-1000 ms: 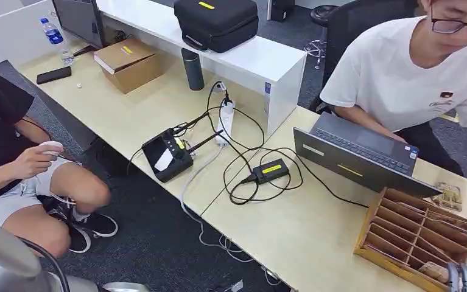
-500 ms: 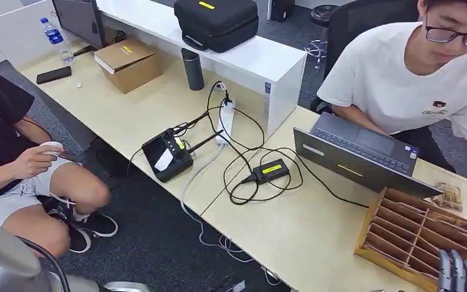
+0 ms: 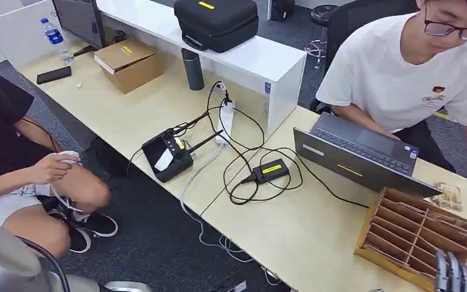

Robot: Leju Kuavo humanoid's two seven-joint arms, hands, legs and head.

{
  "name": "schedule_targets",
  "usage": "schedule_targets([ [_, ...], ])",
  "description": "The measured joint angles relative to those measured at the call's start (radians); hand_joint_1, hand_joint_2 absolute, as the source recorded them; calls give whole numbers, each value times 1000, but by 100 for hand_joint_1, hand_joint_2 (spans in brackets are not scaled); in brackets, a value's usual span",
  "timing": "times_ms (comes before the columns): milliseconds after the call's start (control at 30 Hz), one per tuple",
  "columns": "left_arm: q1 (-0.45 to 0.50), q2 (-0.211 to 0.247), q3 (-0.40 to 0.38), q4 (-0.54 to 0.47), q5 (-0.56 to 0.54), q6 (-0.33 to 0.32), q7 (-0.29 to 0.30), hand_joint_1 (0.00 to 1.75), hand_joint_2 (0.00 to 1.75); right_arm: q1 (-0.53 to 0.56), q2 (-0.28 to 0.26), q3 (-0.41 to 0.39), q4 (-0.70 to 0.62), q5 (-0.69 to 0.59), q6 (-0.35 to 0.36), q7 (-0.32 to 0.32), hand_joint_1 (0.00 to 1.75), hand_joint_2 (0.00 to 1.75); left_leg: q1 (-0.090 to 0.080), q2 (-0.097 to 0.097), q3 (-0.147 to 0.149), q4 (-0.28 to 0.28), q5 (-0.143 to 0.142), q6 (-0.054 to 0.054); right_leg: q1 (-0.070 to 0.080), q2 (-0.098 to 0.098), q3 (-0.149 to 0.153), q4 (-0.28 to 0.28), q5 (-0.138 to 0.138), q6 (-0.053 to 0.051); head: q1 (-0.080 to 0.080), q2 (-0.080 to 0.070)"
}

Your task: Pass the card to the sensor for recognition and then transmit it.

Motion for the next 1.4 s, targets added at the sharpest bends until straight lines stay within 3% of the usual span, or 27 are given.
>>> schedule_targets([
  [333,-1,0,-3,0,-5,-3,3,0,175,-46,10,2,115,14,-3,12,0,175,0,0,0,0,0,0,0,0,0,0,0,0,0,0],
  [1367,-2,-6,-19,0,-5,-5,9,0,175,-181,11,-40,209,11,33,32,0,175,0,0,0,1,1,0,0,0,0,0,1,1,0,0],
  [1400,-2,-6,-19,0,-5,-4,9,0,175,-181,11,-42,209,11,32,32,152,175,0,0,0,1,1,0,0,0,0,0,1,1,0,0],
])
